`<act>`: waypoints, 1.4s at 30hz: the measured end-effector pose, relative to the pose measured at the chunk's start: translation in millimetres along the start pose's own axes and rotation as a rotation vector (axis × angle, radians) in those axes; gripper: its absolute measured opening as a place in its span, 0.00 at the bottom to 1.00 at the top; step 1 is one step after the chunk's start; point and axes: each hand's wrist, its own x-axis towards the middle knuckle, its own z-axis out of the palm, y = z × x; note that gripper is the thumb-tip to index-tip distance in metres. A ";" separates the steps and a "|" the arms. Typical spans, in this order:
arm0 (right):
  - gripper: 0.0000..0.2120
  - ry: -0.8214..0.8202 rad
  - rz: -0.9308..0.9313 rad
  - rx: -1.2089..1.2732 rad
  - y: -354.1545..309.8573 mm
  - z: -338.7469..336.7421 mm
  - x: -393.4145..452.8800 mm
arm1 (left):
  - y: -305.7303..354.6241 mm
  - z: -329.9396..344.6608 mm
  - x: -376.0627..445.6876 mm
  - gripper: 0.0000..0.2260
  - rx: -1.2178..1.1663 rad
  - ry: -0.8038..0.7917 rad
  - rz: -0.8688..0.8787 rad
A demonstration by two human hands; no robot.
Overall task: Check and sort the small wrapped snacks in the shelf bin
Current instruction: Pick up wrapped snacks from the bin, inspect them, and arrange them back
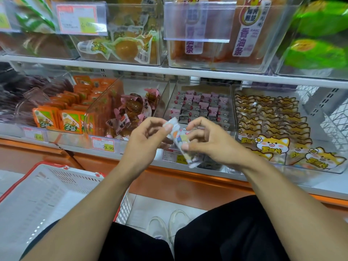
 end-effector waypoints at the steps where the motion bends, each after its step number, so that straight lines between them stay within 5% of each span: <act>1: 0.20 0.036 0.007 0.086 0.9 0.9 2.0 | -1.4 0.0 0.3 0.17 0.005 -0.023 -0.046; 5: 0.29 0.179 -0.001 0.288 3.8 -0.4 6.2 | -14.1 7.7 -4.7 0.23 0.226 -0.176 -0.093; 8: 0.29 0.199 -0.027 0.275 5.6 -5.3 5.4 | -20.1 13.4 -5.8 0.18 0.204 -0.158 -0.046; 11: 0.25 0.198 -0.026 0.323 3.3 -12.5 5.2 | -14.7 11.1 -3.5 0.11 0.077 -0.197 -0.124; 14: 0.19 0.157 -0.015 0.367 1.9 -17.7 3.6 | -10.1 10.3 -3.1 0.18 -0.153 -0.249 -0.306; 22: 0.28 0.015 -0.063 0.308 8.5 -21.0 4.1 | -3.9 7.9 -1.7 0.25 -0.536 -0.400 -0.573; 26: 0.18 0.097 -0.146 0.227 8.0 -15.1 4.6 | -4.4 5.7 -1.9 0.28 -0.380 -0.332 -0.660; 28: 0.18 0.234 -0.179 0.147 8.5 -15.1 5.6 | -10.1 6.6 -1.9 0.26 -0.139 -0.100 -0.484; 31: 0.13 0.402 -0.224 -0.079 9.7 -14.7 6.6 | -22.7 4.7 -2.8 0.06 0.375 0.103 -0.035; 33: 0.13 0.469 -0.215 -0.163 9.6 -9.1 8.1 | -28.1 2.9 -3.6 0.15 0.567 0.043 0.051; 37: 0.23 0.480 -0.116 -0.389 7.2 1.0 12.3 | -34.6 0.9 -4.3 0.22 0.949 -0.065 -0.062; 42: 0.19 0.503 -0.071 -0.641 -0.9 4.2 14.6 | -36.7 0.2 -4.0 0.19 0.981 -0.040 -0.041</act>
